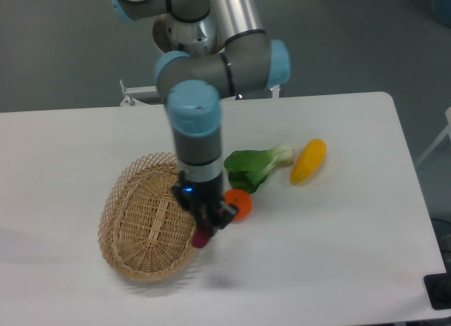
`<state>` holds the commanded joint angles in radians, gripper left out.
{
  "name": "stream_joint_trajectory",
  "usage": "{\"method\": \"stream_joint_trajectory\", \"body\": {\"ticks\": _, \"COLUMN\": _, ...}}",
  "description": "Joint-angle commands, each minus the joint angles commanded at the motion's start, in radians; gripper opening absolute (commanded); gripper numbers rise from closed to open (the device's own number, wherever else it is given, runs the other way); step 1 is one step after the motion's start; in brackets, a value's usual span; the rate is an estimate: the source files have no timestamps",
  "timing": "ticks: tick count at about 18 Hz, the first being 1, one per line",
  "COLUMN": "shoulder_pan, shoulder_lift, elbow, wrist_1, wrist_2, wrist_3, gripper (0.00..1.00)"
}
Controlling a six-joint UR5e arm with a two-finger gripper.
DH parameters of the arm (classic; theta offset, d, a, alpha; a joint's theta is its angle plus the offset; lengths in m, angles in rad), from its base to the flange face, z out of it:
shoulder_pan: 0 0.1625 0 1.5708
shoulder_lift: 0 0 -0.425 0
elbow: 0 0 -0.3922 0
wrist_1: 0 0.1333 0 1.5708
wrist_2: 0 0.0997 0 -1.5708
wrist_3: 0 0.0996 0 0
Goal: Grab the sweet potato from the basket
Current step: 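Lift the sweet potato out of the basket and carry it beside the orange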
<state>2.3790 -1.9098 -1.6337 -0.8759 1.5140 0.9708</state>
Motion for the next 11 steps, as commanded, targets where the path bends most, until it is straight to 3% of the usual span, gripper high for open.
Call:
{"method": "stream_joint_trajectory", "body": {"ticks": 6, "shoulder_pan": 0.117, "shoulder_lift": -0.005, "elbow": 0.012, "wrist_1": -0.002, "wrist_2": -0.002, "wrist_3": 0.161, "gripper": 0.3}}
{"method": "stream_joint_trajectory", "body": {"ticks": 11, "shoulder_pan": 0.172, "shoulder_lift": -0.003, "elbow": 0.011, "wrist_1": -0.037, "wrist_2": -0.002, "wrist_3": 0.229, "gripper": 0.3}}
